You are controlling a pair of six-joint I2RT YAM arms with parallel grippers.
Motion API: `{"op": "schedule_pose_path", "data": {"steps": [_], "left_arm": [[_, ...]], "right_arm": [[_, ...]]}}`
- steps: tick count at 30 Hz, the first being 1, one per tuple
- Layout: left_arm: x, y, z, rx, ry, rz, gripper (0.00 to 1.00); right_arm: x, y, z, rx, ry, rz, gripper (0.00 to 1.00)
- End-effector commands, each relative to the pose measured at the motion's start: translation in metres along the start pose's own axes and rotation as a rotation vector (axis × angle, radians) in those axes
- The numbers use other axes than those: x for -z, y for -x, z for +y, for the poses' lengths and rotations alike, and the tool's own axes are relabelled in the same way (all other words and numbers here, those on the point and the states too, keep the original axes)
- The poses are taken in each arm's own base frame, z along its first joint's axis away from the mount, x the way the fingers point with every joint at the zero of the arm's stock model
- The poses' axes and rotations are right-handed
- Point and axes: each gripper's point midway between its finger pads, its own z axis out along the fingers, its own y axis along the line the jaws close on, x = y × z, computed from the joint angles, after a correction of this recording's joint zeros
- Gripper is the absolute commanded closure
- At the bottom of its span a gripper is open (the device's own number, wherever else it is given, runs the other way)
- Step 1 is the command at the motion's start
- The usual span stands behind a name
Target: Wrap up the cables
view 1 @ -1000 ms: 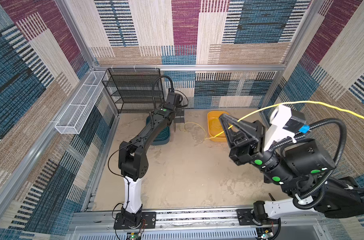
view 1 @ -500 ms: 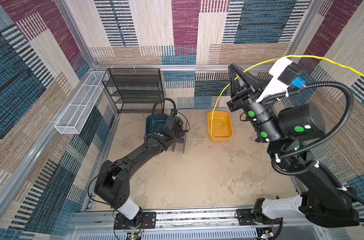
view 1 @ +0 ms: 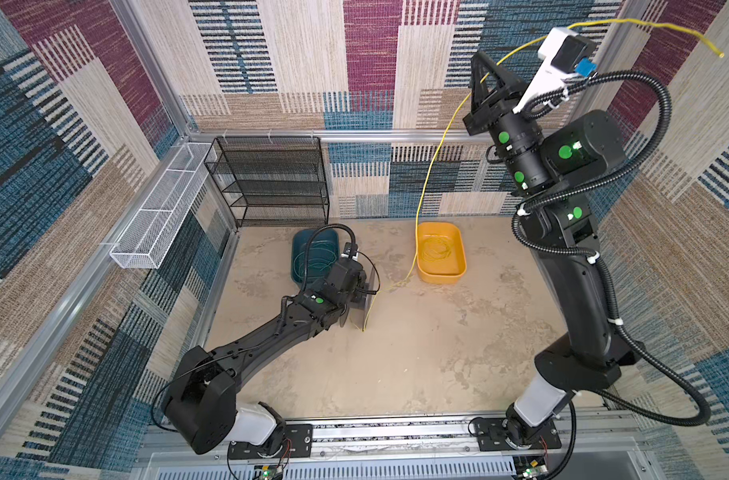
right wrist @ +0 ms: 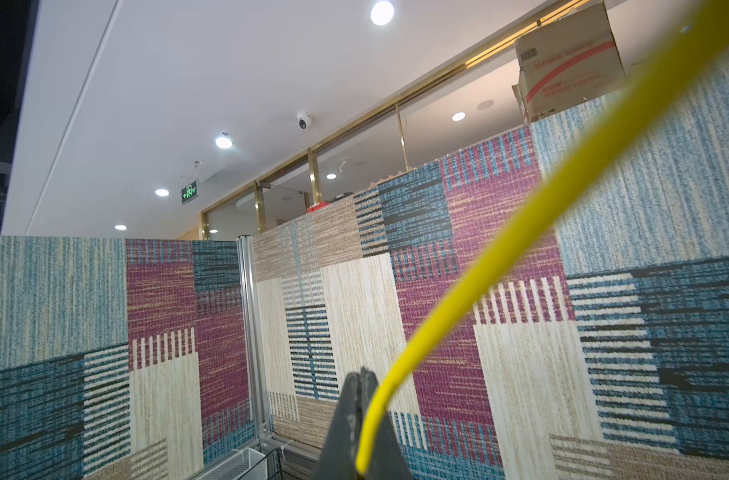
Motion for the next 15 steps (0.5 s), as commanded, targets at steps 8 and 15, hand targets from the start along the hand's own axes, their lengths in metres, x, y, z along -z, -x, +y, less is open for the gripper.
{"op": "schedule_pose_path", "data": {"steps": [8, 15], "left_arm": [[0.008, -0.036, -0.002, -0.223, 0.115, 0.118, 1.00], [0.048, -0.074, -0.008, -0.312, 0.085, 0.157, 1.00]], "right_arm": [[0.004, 0.026, -0.011, -0.049, 0.027, -0.070, 1.00], [-0.003, 0.014, -0.054, -0.092, -0.007, -0.051, 1.00]]}}
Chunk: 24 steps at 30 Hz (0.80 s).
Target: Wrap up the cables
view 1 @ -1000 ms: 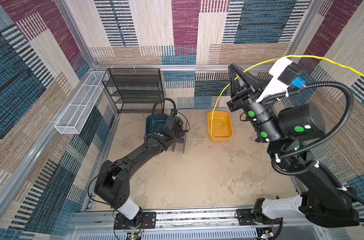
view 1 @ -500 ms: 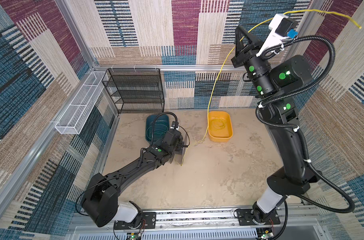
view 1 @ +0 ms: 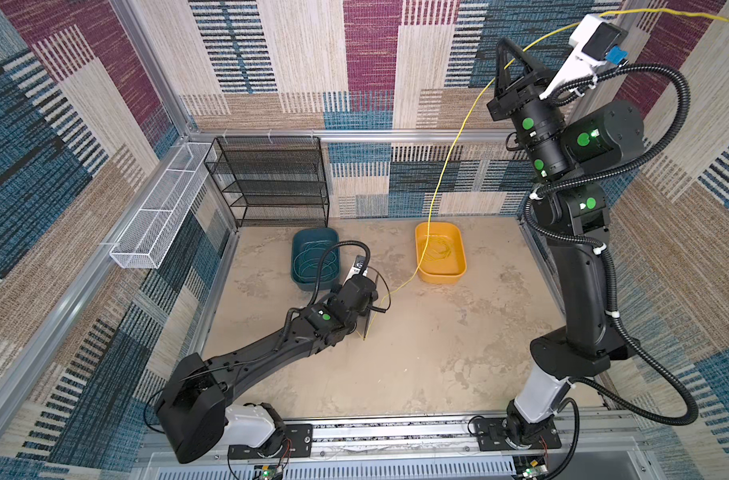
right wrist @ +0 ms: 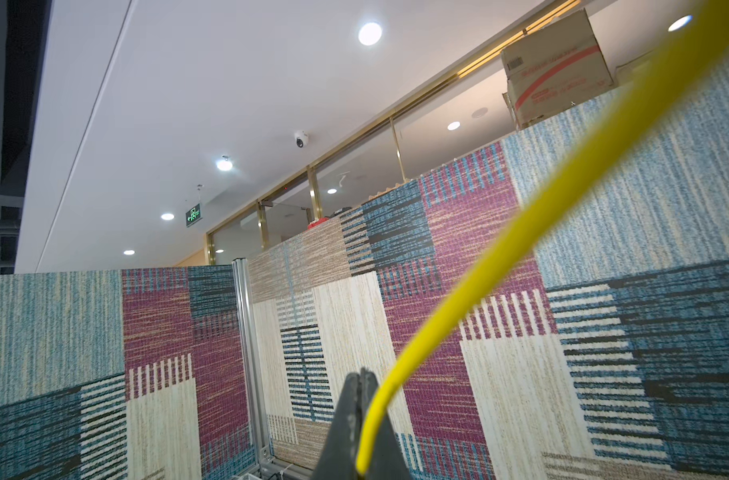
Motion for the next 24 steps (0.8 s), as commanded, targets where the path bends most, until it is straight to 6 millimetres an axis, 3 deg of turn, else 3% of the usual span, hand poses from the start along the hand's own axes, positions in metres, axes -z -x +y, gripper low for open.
{"op": "schedule_pose_path", "data": {"steps": [1, 6, 15, 20, 24], "left_arm": [[0.018, -0.054, 0.005, -0.217, 0.032, 0.181, 1.00], [0.050, -0.061, -0.003, -0.374, 0.053, 0.207, 1.00], [0.094, -0.062, 0.010, -0.395, -0.012, 0.149, 1.00], [0.132, -0.033, 0.034, -0.309, -0.076, 0.041, 1.00], [0.174, -0.002, 0.069, -0.213, -0.112, -0.092, 1.00]], "right_arm": [[-0.003, 0.003, -0.006, -0.051, 0.028, -0.026, 1.00], [-0.007, -0.004, -0.036, -0.073, -0.014, -0.020, 1.00], [-0.005, -0.008, -0.076, -0.096, -0.088, -0.015, 1.00], [-0.007, -0.046, -0.107, -0.068, -0.191, 0.054, 1.00], [-0.006, -0.088, -0.136, -0.067, -0.275, 0.122, 1.00]]}}
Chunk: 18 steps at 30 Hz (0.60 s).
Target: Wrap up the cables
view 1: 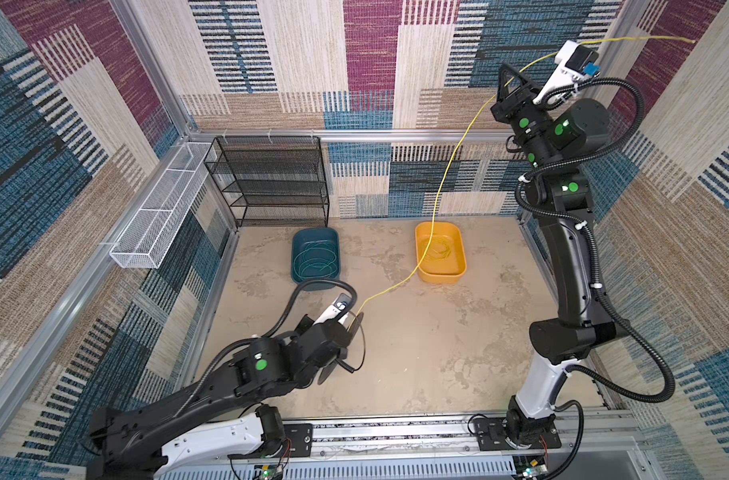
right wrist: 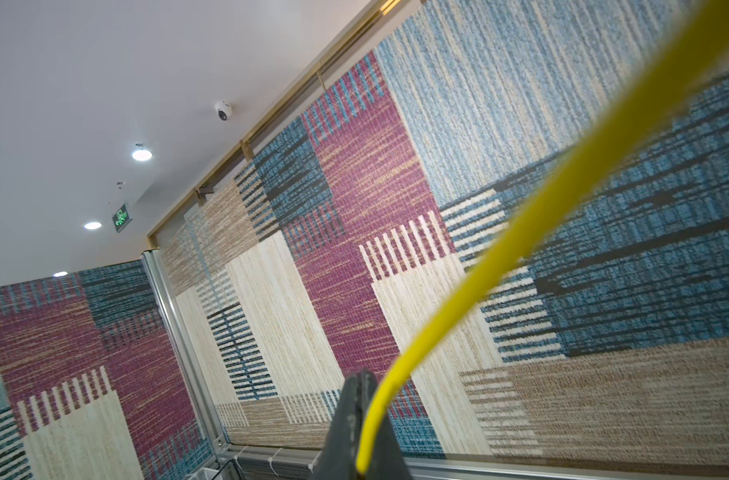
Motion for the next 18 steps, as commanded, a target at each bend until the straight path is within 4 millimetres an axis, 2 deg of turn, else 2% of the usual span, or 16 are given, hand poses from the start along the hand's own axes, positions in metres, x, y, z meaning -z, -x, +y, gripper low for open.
{"op": "schedule_pose_path", "data": {"steps": [1, 8, 14, 18], "left_arm": [[0.029, 0.007, 0.028, -0.005, 0.011, -0.047, 1.00], [0.090, 0.035, 0.073, 0.106, -0.030, -0.212, 1.00], [0.124, 0.067, 0.097, 0.136, -0.039, -0.326, 1.00], [0.145, 0.090, 0.110, 0.156, -0.040, -0.398, 1.00]], "right_arm": [[-0.006, -0.019, -0.021, 0.011, -0.060, 0.010, 1.00], [-0.016, -0.089, -0.054, 0.002, -0.127, 0.105, 1.00], [-0.027, -0.175, -0.093, -0.008, -0.216, 0.226, 1.00], [-0.026, -0.229, -0.117, 0.001, -0.277, 0.291, 1.00]]}}
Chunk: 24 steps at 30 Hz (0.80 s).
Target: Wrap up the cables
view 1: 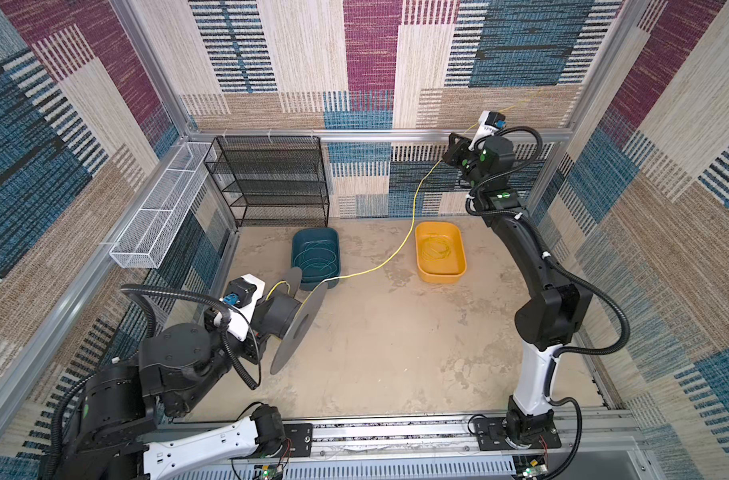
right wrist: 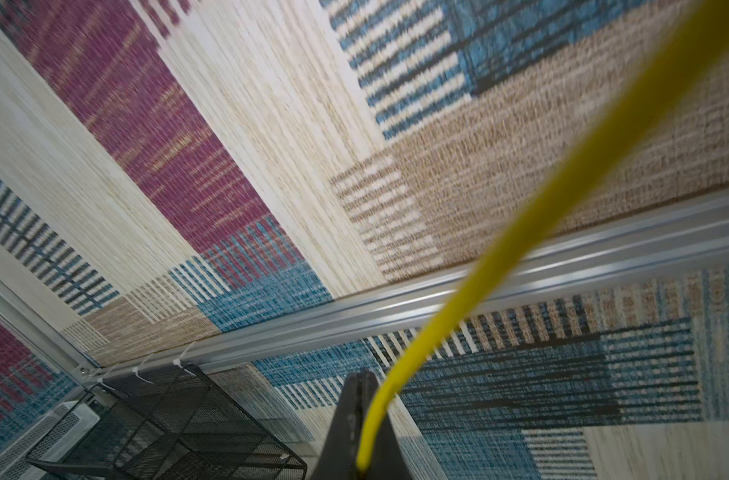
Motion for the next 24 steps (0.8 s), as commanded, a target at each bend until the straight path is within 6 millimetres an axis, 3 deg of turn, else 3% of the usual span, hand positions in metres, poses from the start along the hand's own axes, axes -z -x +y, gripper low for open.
{"op": "schedule_pose_path", "data": {"steps": [1, 6, 14, 18, 24], "left_arm": [[0.008, 0.033, 0.008, 0.015, 0.013, -0.093, 1.00], [-0.001, 0.069, 0.002, -0.020, 0.027, -0.133, 1.00], [-0.009, 0.154, -0.016, -0.052, -0.009, -0.284, 1.00], [-0.031, 0.178, -0.042, -0.087, -0.069, -0.280, 1.00], [-0.083, 0.204, -0.038, 0.031, -0.146, -0.248, 1.00]], "right_arm": [[-0.010, -0.018, -0.014, 0.025, -0.049, -0.020, 1.00], [-0.009, -0.068, -0.050, 0.039, -0.140, 0.033, 1.00], [0.037, -0.125, -0.105, 0.134, -0.303, 0.078, 1.00], [0.061, -0.129, -0.121, 0.179, -0.369, 0.061, 1.00], [0.097, -0.133, -0.131, 0.211, -0.410, 0.067, 1.00]]}}
